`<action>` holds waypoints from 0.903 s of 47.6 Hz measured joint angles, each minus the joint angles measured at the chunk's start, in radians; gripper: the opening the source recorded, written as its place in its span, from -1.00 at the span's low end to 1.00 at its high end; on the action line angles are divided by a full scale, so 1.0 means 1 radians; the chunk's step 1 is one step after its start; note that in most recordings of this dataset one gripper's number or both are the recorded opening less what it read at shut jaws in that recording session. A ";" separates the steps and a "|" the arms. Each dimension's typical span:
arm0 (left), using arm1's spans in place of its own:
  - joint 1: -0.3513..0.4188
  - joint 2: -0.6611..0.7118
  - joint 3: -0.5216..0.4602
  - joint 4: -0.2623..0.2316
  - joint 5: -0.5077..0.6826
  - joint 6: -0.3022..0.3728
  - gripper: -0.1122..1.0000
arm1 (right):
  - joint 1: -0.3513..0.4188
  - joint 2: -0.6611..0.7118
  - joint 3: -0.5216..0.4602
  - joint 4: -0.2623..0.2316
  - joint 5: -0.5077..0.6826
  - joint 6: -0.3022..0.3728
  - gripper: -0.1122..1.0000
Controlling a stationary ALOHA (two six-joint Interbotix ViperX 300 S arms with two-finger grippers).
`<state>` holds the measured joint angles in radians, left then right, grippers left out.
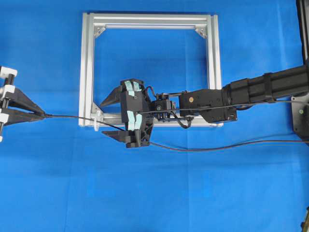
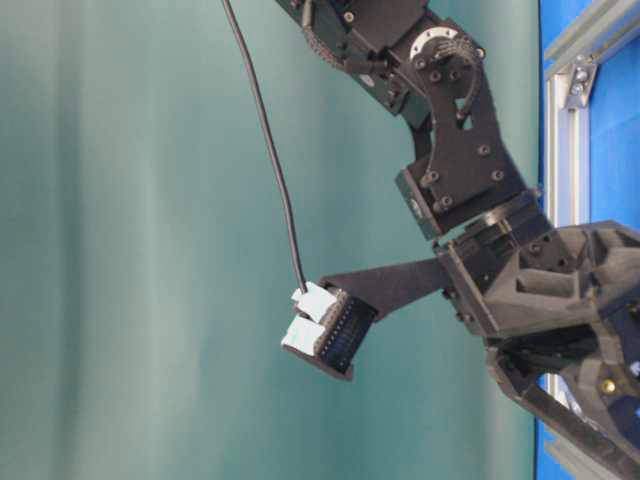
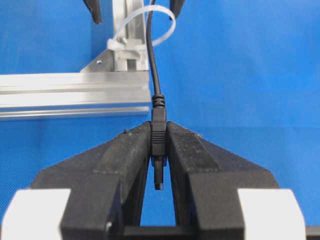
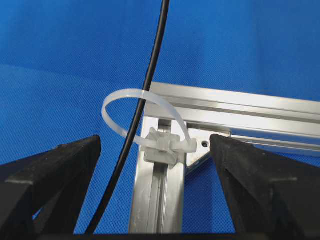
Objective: Insert the wire through the string loop located on the left side.
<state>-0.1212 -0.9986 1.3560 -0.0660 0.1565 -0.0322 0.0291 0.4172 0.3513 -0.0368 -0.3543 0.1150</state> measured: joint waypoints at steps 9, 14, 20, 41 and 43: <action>0.000 0.002 0.000 0.000 0.000 -0.011 -0.12 | 0.000 0.002 0.000 0.000 0.000 0.000 0.89; -0.002 0.002 0.000 0.002 -0.002 -0.009 0.46 | 0.000 0.002 -0.002 0.000 0.000 0.000 0.89; -0.002 0.002 0.000 0.000 -0.005 -0.008 0.55 | 0.000 0.000 -0.003 0.000 0.000 0.000 0.89; 0.005 -0.075 -0.012 0.000 -0.086 -0.002 0.44 | 0.000 -0.097 -0.005 0.000 0.021 0.000 0.89; 0.005 -0.086 -0.015 0.000 -0.094 -0.002 0.44 | 0.000 -0.112 -0.003 0.000 0.026 0.000 0.89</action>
<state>-0.1166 -1.0845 1.3407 -0.0660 0.0629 -0.0337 0.0291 0.3053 0.3482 -0.0368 -0.3283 0.1150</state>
